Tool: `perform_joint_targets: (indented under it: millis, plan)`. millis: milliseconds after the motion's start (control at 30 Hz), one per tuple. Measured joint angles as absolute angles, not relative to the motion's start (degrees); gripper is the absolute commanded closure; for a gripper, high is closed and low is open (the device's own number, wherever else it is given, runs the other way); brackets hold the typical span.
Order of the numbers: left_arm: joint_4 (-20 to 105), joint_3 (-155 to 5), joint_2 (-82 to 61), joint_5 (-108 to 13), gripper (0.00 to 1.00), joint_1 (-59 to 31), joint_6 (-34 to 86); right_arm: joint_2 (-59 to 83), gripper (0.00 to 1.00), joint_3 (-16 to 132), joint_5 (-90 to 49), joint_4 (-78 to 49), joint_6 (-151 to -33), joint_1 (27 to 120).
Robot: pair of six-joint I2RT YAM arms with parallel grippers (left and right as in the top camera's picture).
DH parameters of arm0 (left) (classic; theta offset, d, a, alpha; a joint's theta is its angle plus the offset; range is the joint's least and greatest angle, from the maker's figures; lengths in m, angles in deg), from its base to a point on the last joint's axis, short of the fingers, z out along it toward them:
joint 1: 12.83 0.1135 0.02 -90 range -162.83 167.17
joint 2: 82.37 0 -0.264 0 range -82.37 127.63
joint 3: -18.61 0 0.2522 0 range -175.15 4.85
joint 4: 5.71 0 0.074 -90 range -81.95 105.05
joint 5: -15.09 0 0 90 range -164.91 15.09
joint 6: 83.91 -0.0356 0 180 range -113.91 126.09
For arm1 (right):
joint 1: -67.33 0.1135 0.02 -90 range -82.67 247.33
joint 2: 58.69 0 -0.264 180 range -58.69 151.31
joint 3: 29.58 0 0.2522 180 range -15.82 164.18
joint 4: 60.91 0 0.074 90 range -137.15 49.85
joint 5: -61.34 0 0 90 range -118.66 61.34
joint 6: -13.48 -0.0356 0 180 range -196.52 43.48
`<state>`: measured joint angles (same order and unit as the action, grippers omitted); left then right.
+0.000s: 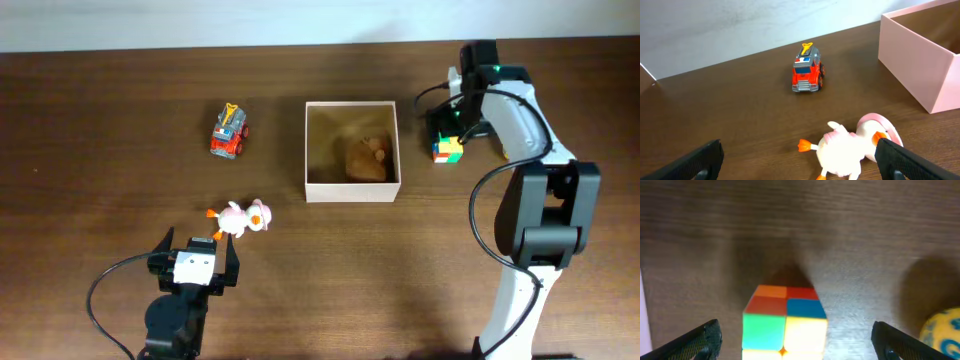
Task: Pack container
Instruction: 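Lower the right gripper over the 2x2 colorful cube and grasp it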
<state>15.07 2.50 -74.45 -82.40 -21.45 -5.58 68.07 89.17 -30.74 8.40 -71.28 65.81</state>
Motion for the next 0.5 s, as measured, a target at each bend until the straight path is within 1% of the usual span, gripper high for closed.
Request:
perform_joint_targets:
  millis: [500]
  plan:
    - [15.1, 2.5, -74.5, -82.4, 0.01, -21.5, -5.6, 68.1, 0.01, 82.7, -27.8, 2.9, -71.3, 65.8]
